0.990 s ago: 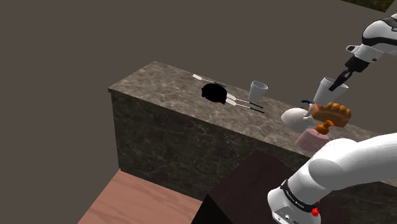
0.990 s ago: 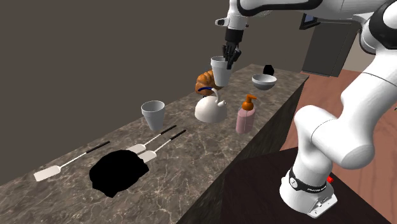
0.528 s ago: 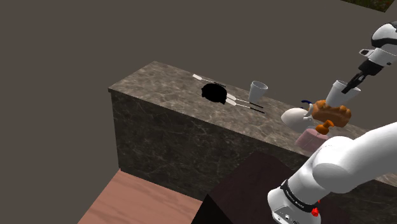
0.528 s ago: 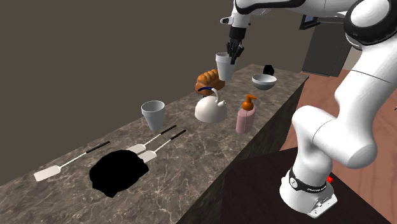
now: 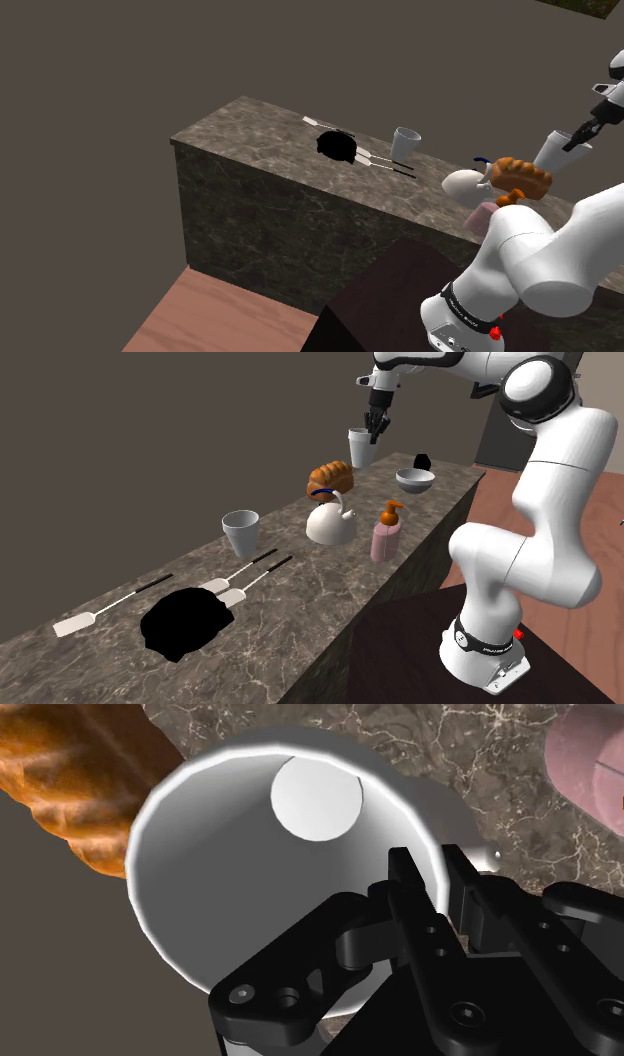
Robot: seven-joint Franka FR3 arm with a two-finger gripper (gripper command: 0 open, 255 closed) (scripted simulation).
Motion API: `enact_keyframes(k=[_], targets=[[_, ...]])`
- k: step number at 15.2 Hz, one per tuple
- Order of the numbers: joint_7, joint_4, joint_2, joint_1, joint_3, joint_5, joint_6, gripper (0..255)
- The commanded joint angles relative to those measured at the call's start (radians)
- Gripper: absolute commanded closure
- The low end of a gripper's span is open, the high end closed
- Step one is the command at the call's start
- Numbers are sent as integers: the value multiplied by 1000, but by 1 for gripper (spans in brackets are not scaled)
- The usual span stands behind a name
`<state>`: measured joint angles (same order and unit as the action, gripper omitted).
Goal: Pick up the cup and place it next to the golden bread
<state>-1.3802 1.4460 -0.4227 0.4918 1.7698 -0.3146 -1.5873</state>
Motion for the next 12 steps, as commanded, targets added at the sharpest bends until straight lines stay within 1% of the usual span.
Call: enact_keyframes(k=[1, 2, 7, 12], targets=[[-7, -118, -78, 125, 92, -69, 50, 255], [-17, -198, -125, 191, 136, -106, 83, 255], [-13, -100, -119, 140, 120, -101, 6, 255], [-9, -15, -118, 103, 113, -101, -64, 255]])
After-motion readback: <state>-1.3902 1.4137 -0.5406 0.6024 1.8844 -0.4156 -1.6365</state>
